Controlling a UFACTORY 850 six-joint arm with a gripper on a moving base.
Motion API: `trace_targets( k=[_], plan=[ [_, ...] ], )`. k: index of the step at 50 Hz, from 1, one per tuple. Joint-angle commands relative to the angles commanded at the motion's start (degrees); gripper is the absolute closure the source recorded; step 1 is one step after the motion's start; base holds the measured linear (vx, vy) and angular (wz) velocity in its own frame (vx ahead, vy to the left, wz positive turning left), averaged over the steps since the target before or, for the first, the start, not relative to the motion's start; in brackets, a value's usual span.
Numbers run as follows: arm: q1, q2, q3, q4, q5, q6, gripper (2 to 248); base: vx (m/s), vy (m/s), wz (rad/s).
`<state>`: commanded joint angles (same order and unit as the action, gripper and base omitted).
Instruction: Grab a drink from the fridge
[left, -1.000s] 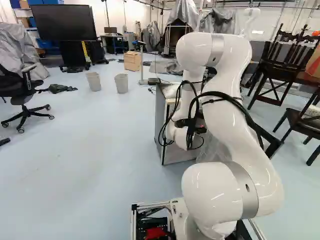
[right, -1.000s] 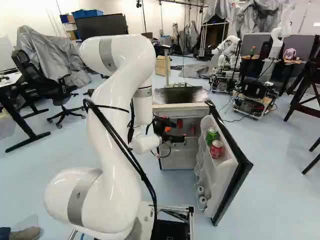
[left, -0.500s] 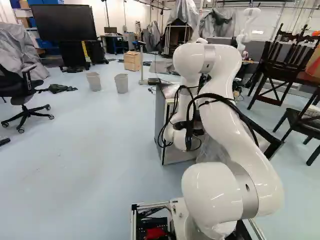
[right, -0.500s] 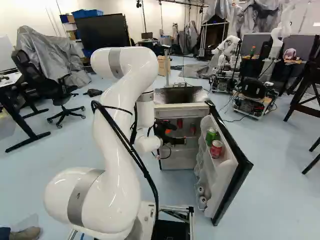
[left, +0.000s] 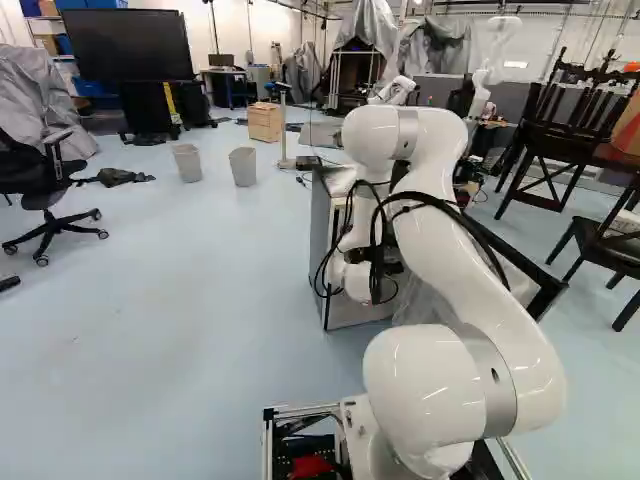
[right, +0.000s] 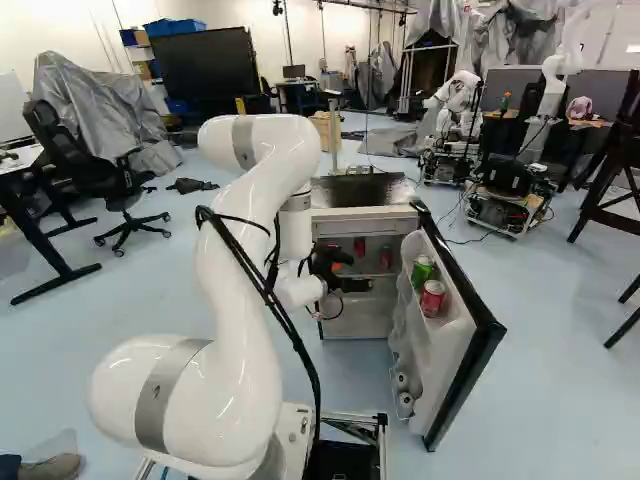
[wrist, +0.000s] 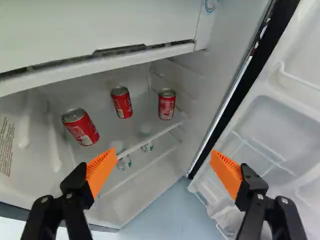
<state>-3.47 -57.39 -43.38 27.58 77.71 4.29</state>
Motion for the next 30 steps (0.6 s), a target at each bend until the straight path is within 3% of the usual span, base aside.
trace_targets(
  k=[30],
  plan=[
    [-0.6,-3.1,-3.9,0.0,0.0,0.0,3,0.0,0.0,0.0]
  ],
)
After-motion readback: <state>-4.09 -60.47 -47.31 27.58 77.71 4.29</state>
